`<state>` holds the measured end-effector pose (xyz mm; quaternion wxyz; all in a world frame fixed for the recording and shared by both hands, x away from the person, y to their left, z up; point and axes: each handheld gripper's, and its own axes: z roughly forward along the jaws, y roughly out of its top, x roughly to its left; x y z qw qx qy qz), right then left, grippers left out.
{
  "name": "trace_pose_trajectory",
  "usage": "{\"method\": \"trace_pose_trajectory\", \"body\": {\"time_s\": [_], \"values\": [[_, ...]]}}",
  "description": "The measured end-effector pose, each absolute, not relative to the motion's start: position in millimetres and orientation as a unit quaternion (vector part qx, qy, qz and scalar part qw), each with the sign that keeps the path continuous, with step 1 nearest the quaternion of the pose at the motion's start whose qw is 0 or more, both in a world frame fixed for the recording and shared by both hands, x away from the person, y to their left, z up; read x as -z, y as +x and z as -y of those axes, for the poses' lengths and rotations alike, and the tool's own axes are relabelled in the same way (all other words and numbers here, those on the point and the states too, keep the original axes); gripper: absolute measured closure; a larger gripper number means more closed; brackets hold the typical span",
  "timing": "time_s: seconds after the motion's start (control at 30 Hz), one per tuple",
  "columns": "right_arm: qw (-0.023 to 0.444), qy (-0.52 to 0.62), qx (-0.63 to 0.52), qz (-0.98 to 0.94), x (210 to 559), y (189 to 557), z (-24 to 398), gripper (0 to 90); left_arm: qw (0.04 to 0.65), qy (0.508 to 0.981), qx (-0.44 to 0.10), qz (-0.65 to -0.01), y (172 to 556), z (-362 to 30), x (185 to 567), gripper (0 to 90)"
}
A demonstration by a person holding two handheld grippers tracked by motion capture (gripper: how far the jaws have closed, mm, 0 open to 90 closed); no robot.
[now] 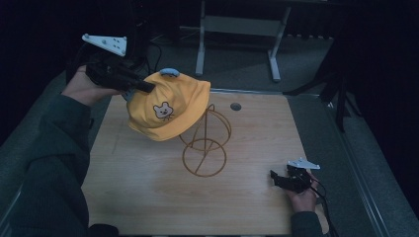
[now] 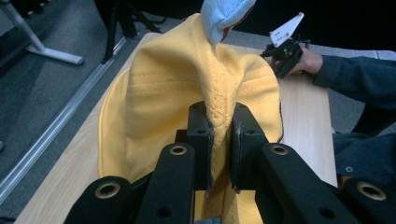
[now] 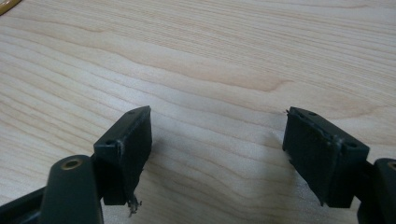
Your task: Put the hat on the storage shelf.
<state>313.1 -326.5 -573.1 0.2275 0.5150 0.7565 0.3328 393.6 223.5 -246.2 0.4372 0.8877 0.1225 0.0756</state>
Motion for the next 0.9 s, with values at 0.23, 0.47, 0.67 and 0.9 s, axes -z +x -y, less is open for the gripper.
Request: {"method": "trace_pose_trajectory", "body": {"time_s": [0.23,0.47,0.67,0.9], "values": [[0.227,0.516,-0.333,-0.756,573.1,313.0,326.4,23.8,0.429,0.893,-0.068,-0.116,397.7,-210.8,250.2,80.4],[0.227,0.515,-0.333,-0.756,573.1,313.0,326.5,23.8,0.43,0.894,-0.062,-0.107,400.6,-200.0,252.5,80.2],[0.227,0.515,-0.333,-0.756,573.1,313.0,326.5,23.8,0.421,0.9,-0.061,-0.099,402.8,-187.8,250.7,80.1],[0.227,0.515,-0.333,-0.756,573.0,313.0,326.5,23.8,0.419,0.901,-0.059,-0.094,407.2,-169.9,252.6,79.7]]}}
